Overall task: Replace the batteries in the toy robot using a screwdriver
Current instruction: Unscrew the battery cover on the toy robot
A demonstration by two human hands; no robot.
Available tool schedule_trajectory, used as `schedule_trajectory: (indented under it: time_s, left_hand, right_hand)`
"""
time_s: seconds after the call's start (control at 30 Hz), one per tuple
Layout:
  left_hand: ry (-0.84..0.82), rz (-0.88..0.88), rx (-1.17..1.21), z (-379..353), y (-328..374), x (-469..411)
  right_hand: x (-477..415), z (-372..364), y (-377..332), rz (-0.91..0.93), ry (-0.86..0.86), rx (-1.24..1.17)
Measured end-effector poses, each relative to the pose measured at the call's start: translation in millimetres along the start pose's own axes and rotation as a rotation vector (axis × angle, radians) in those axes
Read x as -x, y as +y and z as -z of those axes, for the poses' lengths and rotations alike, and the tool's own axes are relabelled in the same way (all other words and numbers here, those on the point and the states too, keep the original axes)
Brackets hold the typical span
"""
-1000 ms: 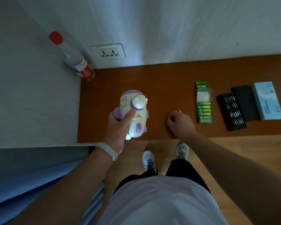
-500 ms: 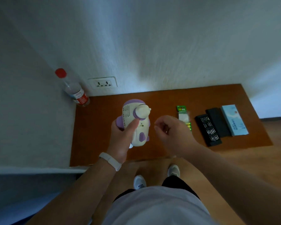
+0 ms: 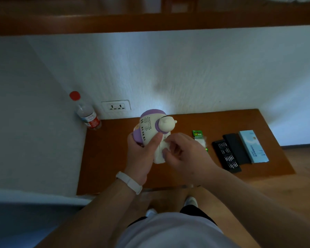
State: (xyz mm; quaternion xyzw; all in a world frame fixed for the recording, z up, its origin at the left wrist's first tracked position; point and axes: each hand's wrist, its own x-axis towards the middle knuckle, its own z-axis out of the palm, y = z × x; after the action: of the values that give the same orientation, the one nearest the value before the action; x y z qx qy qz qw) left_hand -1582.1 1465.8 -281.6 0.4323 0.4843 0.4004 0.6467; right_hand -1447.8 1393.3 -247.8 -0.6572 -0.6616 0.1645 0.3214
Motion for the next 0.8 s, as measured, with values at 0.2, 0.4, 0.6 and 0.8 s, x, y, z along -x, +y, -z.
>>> schedule_trajectory:
  time_s: [0.2, 0.4, 0.6, 0.8]
  left_hand:
    - [0.039, -0.008, -0.018, -3.8, -0.6, 2.0]
    - [0.069, -0.014, -0.039, -5.7, -2.5, -2.3]
    - [0.099, -0.008, -0.020, -6.7, -0.7, -5.8]
    - [0.140, 0.026, -0.007, -6.1, -6.1, -8.0]
  right_hand:
    - [0.2, -3.1, 0.5, -0.062, -0.057, -0.021]
    - [-4.0, -2.9, 0.7, -0.092, -0.088, -0.042]
    - [-8.3, -9.7, 4.2, -0.147, -0.053, -0.121]
    - [-7.2, -17.1, 1.9, -0.195, -0.033, -0.155]
